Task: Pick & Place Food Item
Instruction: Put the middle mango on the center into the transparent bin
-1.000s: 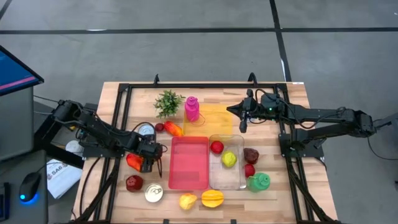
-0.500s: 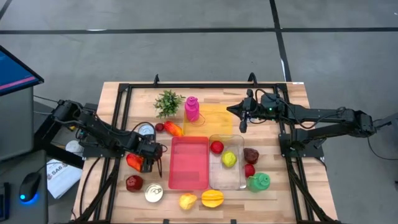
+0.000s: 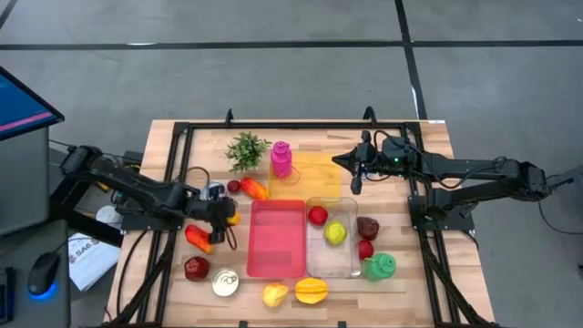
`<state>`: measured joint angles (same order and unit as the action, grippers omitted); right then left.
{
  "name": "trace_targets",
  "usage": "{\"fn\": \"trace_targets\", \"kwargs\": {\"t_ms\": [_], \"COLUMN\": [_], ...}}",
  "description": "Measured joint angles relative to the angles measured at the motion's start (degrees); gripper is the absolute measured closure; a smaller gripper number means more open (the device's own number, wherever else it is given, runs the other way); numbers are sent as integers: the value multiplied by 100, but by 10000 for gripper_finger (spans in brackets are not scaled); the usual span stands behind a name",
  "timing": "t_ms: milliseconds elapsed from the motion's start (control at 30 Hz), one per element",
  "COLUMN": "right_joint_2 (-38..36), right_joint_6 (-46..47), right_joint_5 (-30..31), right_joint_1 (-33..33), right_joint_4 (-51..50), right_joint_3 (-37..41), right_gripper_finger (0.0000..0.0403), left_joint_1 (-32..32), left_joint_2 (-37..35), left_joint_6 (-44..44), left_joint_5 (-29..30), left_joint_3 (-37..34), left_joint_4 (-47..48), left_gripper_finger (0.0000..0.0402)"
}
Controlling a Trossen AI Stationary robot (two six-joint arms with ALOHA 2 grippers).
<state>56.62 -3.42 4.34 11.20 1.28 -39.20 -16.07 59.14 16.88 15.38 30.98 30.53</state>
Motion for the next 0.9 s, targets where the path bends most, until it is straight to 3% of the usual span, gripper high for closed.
{"fn": "trace_targets", "kwargs": {"t_ms": [233,400,667,900], "right_joint_2": [0,0,0,0], "right_joint_6": [-4,-9,-11,-6], "right_joint_5": [0,0,0,0], "right_joint_1": [2,2,2,2], "right_joint_4": [0,2,63,75], "right_joint_3": [-2,-3,-4,-4], "right_gripper_finger": [388,388,388,388], "left_joint_1": [377,569,882,1380], "left_joint_2": [-1042,-1400,-1321,-854], "left_joint_6": [-63,-864,-2443,-2715], "left_joint_5": [791,907,909,905], "left_joint_3": [0,0,4,9], "left_joint_4": [-887,-2041,-3700,-5182], "left_gripper_finger": [216,216,216,215]}}
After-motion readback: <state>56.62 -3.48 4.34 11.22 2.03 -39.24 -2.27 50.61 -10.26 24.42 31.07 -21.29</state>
